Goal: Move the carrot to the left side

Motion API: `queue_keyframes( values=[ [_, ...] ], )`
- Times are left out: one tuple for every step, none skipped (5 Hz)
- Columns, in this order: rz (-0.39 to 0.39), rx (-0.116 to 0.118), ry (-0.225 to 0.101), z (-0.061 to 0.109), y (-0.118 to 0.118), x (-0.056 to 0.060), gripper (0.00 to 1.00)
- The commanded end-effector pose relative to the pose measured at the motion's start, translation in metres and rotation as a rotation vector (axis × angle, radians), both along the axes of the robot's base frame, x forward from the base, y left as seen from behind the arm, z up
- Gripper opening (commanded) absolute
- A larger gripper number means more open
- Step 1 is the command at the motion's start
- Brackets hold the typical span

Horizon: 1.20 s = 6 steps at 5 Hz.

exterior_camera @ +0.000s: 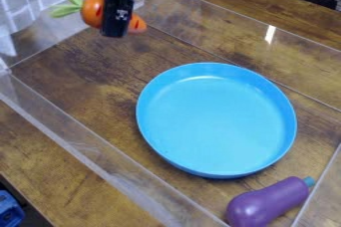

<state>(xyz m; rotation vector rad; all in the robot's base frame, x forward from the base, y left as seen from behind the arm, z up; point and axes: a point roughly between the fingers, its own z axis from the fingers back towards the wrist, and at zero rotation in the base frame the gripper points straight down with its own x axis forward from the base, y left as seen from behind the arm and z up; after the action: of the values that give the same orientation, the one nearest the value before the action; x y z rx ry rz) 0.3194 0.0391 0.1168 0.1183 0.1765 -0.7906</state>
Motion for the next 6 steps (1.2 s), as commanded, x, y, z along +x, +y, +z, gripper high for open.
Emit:
queue_keyframes(
  values=[
    [-0.019,0.007,-0.071,0.017,-0.005,0.0,0.0],
    [-0.029,0.008,-0.069,0.012,-0.002,0.002,0.0],
    [-0.037,0.011,-0.069,0.007,0.003,0.005,0.0],
    [-0.043,0.015,-0.065,0.002,0.007,0.008,0.0],
    [-0.048,0.021,-0.06,-0.001,0.012,0.007,0.0],
    [-0.052,0.024,-0.058,-0.005,0.016,0.008,0.0]
  ],
)
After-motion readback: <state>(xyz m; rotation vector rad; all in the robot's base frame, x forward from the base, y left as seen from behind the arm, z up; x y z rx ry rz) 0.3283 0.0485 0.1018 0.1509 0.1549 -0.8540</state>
